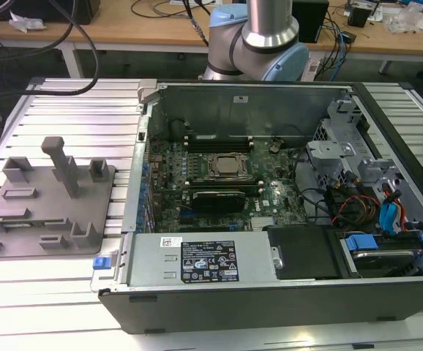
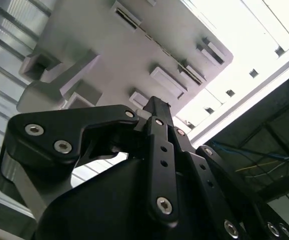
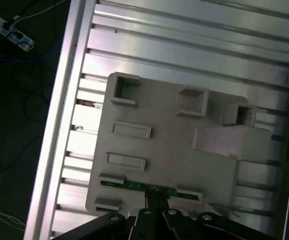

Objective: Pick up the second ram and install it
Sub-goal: 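Pick up the second ram and move it above second insertion slot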

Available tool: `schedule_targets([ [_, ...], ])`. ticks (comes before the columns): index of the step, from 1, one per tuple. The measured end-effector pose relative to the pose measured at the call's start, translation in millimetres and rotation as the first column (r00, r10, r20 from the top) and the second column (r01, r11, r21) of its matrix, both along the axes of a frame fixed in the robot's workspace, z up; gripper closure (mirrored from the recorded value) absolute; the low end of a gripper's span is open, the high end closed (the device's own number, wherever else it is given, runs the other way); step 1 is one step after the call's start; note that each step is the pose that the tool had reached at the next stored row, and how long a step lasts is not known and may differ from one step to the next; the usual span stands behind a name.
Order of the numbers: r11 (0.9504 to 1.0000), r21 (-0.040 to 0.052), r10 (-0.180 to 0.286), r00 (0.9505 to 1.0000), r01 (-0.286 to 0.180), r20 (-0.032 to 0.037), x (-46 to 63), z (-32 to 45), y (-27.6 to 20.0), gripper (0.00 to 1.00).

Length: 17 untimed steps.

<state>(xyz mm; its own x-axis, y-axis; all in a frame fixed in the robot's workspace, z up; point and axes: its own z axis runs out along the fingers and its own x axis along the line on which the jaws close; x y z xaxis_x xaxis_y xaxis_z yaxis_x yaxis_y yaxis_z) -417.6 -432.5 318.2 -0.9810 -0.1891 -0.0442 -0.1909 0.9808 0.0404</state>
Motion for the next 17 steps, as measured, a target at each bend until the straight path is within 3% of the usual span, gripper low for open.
schedule_targets([
  [4, 0.9984, -0.0008, 0.056, 0.9984, -0.056, 0.0000, 0.0, 0.0, 0.0, 0.92],
  [6, 0.9944, -0.0009, 0.105, 0.9944, -0.105, 0.0000, 0.0, -0.1, 0.0, 0.92],
  [11, 0.9727, -0.0009, 0.232, 0.9727, -0.232, 0.0000, 0.0, -0.3, 0.0, 0.92],
  [12, 0.9654, -0.0009, 0.261, 0.9654, -0.261, 0.0000, 0.0, -0.3, 0.0, 0.92],
  [13, 0.9506, -0.0009, 0.310, 0.9506, -0.310, 0.0000, 0.0, -0.4, 0.0, 0.92],
  [14, 0.9399, -0.0009, 0.341, 0.9399, -0.341, 0.0000, 0.0, -0.4, 0.0, 0.92],
  [15, 0.9331, -0.0009, 0.360, 0.9331, -0.360, 0.0000, 0.0, -0.5, 0.0, 0.92],
  [16, 0.9182, -0.0009, 0.396, 0.9182, -0.396, -0.0001, 0.0, -0.6, 0.0, 0.92],
  [17, 0.9075, -0.0009, 0.420, 0.9075, -0.420, -0.0001, 0.0, -0.7, 0.0, 0.92],
])
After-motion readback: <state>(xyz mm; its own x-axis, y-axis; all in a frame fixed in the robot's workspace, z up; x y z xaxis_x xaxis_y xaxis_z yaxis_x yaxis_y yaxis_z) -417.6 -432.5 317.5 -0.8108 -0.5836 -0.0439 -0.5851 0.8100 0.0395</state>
